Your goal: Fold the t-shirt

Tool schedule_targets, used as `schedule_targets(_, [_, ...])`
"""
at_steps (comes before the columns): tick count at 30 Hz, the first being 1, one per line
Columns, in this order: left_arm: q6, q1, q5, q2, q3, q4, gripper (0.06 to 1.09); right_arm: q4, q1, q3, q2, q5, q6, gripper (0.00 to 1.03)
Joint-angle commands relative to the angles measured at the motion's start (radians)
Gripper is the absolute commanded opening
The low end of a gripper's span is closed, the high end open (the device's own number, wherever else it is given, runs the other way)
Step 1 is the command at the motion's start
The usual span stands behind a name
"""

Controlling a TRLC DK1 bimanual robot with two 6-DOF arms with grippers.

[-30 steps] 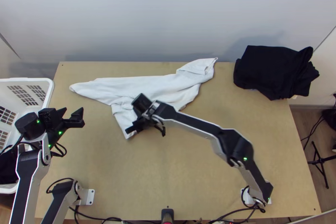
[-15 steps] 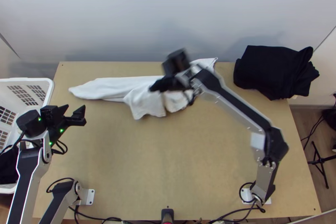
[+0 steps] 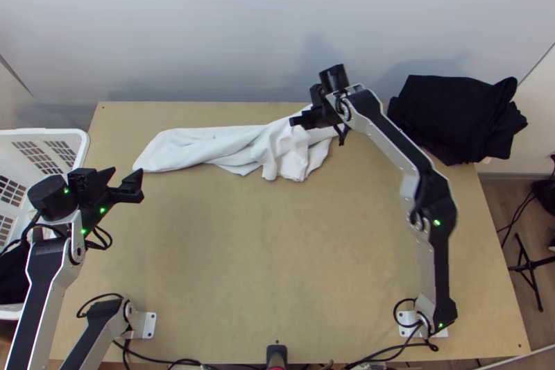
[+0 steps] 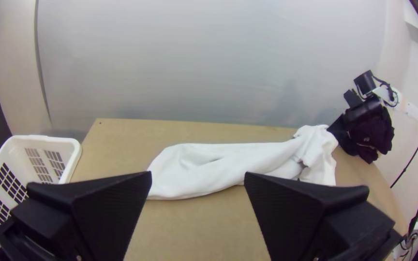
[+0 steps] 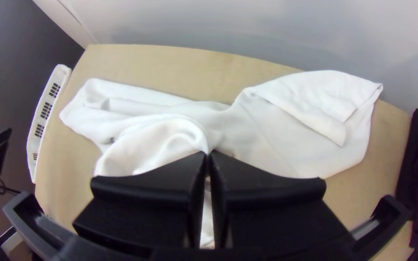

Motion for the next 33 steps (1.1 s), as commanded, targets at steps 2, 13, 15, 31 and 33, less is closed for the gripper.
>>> schedule_targets(2, [-0.002,-0.005,-0.011,0.001,-0.008,-0.001,0.99,0.001,-0.033,0.191,0.266,0.002,-0.032,0.03])
schedule_targets(13, [-0.017,-0.018,-0.011,-0.005,-0.013,-0.008,0.99,-0.056,-0.048,0.055,0.092,0.001,0.002,1.0])
schedule_targets(15, [-0.028,-0.031,-0.011,-0.005,-0.013,-0.009,0.99,-0.049,-0.048,-0.031,-0.016,-0.001,0.003,1.0])
schedule_targets(31, [-0.039,-0.049,-0.011,0.021,-0.054,0.026,0.99,0.087,0.193,-0.699,-0.437,-0.026,0.034,0.99])
schedule_targets(33, [-0.056,-0.052,-0.011,0.024,-0.056,0.023,0.99,0.139,0.194,-0.729,-0.435,-0.026,0.065,0.99])
